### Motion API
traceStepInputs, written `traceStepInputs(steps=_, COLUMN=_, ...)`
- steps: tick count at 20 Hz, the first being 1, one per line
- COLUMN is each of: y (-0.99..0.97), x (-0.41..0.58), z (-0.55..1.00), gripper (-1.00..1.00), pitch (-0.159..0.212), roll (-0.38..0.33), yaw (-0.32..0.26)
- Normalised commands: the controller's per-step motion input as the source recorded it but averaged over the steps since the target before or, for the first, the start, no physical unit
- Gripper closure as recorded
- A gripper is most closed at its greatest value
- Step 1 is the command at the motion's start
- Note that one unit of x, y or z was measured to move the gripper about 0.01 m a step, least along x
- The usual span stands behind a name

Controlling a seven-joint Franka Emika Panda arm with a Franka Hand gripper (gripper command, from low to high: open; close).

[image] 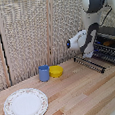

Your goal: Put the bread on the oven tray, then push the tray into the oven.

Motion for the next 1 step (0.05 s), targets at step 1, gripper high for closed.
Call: traceStepInputs(steps=1, y=0.08, x=0.331, z=0.83, gripper=-1.0, pitch=0.122, roll=0.018, yaw=-0.131)
